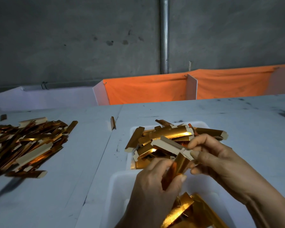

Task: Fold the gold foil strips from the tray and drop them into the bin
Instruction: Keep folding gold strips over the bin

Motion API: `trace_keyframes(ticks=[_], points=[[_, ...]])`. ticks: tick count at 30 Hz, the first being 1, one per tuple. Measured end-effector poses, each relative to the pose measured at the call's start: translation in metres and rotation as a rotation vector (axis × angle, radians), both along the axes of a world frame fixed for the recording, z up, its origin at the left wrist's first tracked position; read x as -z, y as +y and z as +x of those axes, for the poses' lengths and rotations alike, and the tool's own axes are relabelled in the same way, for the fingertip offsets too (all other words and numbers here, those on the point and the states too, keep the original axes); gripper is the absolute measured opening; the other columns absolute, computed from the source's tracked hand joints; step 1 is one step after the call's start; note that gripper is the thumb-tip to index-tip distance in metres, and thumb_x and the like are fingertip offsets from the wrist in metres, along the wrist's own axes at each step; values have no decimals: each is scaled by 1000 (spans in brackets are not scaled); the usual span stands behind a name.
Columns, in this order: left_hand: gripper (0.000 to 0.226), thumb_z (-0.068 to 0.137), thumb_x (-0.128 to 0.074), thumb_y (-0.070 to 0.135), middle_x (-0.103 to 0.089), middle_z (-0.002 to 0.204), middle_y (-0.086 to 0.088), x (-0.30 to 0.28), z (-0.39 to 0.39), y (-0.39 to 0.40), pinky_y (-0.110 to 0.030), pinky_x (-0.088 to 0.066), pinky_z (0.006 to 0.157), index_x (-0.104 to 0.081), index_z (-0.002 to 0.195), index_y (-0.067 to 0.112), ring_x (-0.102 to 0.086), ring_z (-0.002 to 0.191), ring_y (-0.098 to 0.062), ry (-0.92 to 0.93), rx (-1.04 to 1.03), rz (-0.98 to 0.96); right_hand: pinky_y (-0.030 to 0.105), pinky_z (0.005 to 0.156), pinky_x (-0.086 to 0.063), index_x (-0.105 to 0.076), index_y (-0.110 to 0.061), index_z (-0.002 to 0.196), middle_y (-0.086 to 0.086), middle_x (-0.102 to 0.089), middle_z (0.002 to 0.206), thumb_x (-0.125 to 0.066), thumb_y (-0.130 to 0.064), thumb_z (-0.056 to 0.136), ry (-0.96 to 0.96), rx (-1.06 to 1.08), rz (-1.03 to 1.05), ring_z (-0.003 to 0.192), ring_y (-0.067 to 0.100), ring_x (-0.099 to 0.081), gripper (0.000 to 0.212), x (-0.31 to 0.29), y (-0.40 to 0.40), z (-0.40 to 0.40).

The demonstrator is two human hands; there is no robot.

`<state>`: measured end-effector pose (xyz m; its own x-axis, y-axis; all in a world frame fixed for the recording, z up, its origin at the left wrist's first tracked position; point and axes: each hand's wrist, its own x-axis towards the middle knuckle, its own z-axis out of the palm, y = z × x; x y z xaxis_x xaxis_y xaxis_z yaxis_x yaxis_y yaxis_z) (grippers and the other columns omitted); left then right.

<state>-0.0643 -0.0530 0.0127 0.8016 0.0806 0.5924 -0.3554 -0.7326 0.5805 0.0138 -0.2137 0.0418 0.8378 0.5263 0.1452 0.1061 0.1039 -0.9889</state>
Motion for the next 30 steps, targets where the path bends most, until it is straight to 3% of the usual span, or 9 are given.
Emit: trace_keyframes(ticks=[3,6,10,13,16,19,22,25,30], points=[[31,85,-62,46,-57,84,27,2,0,-3,2,-43,67,-65,105,22,-56,73,15,9,7,15,25,68,-55,-72,-19,83,6,-70,88,-53,-22,90,-87,-6,-117,84,19,-68,21,0,-1,-1],[39,83,-54,47,-68,82,9,4,2,-2,0,-47,62,-68,104,17,-61,66,3,-7,20,95,26,73,-57,-74,-15,85,4,-72,94,-61,-43,74,-95,-31,-176,90,16,-69,33,0,2,-4],[36,84,-65,40,-70,85,2,8,5,0,1,-43,58,-70,104,11,-65,67,-3,-85,-19,290,21,67,-55,-75,-18,82,-2,-72,97,-70,-35,66,-65,-43,-215,87,13,-69,23,3,6,-3],[54,81,-54,57,-65,104,11,1,2,-2,11,-28,57,-62,122,22,-53,79,13,45,17,114,23,67,-54,-73,-17,79,9,-71,90,-69,-27,70,-67,-22,-203,83,20,-68,14,4,5,-1],[68,81,-29,78,-47,119,29,14,5,2,8,-33,67,-39,136,41,-44,93,18,115,-25,11,26,68,-56,-72,-13,79,18,-68,89,-69,-25,71,-59,10,-166,83,27,-67,15,5,4,1],[73,76,-22,72,-51,124,27,16,7,3,10,-30,73,-37,139,38,-44,96,17,171,-8,53,25,68,-56,-72,-9,81,15,-69,89,-68,-24,71,-35,27,-133,84,25,-68,18,5,3,2],[69,77,-24,66,-47,104,28,14,4,2,9,-31,73,-44,135,33,-42,79,25,166,43,40,23,67,-56,-70,-5,85,9,-72,88,-66,-22,73,-30,12,-132,83,21,-71,21,5,2,2],[60,81,-29,60,-47,84,32,12,3,3,3,-36,72,-54,125,28,-48,80,25,152,84,6,23,67,-56,-69,-3,86,9,-73,88,-66,-23,72,-23,2,-125,84,21,-70,24,4,2,1],[44,86,-29,55,-54,56,31,4,2,2,-6,-40,56,-58,104,27,-57,58,7,276,189,-128,21,65,-55,-70,-4,85,9,-72,83,-66,-23,73,-28,22,-116,79,19,-70,22,4,2,1]])
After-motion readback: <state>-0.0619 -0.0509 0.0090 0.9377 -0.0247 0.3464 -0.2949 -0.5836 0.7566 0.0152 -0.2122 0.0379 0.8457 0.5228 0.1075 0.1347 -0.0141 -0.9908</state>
